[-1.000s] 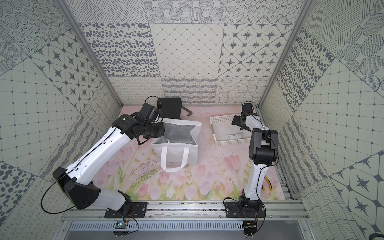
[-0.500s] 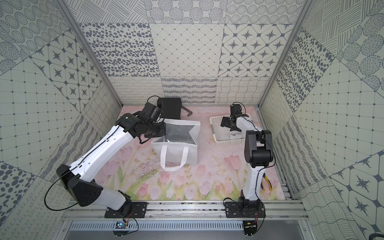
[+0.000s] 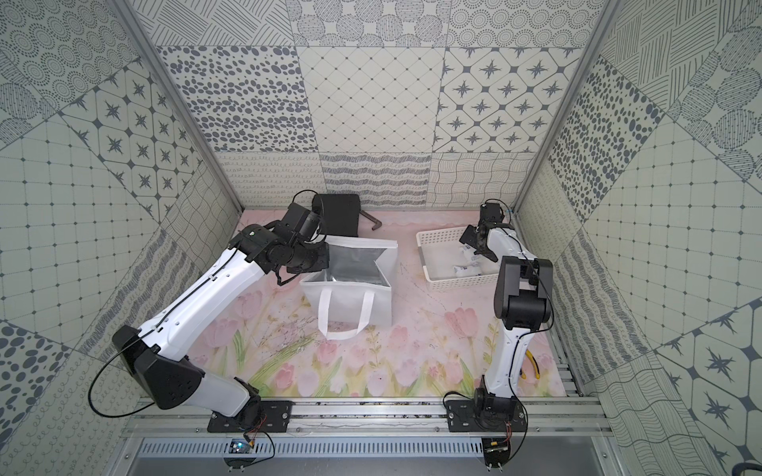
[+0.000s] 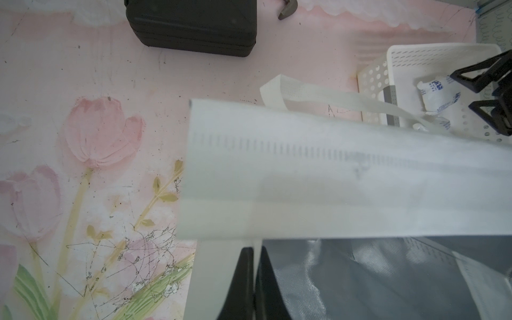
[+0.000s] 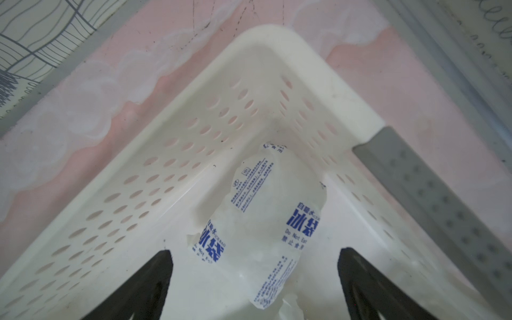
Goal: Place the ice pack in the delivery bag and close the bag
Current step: Pick up the ice pack from the center of the board.
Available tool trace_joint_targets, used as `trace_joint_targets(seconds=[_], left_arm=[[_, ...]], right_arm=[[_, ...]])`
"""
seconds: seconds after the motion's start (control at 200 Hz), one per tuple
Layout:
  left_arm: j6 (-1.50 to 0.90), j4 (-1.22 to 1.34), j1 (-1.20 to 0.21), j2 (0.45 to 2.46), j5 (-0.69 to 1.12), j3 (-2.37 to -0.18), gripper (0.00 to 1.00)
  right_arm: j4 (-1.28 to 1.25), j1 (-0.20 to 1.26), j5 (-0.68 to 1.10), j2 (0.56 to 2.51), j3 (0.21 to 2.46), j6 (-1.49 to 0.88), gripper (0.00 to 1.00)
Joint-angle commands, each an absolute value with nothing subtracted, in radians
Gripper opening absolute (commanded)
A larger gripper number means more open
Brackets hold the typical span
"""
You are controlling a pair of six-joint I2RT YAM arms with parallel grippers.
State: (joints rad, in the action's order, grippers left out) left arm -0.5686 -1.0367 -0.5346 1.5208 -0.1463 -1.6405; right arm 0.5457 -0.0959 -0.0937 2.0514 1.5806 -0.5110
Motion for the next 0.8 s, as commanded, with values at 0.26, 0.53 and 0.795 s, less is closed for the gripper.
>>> trace_joint_targets(seconds=[0.26,0.53,0.795], left_arm=[[-0.543,-1.052,-0.525,1.522,-0.164,-1.666,0.00],[-0.548,-1.058,-0.526,1.509,-0.167,-1.651,0.00],[-0.553,-1.049,-0.526,1.487,-0.161,-1.626,0.00]], right_arm=[[0.563,-0.114,-0.056,2.191,1.675,-0.635,0.98],[0.703,-0.099,-0.094,2.275,1.767,-0.581,0.96],[0.745,-0.084,-0.087,2.279,1.757,-0.553,0.81]])
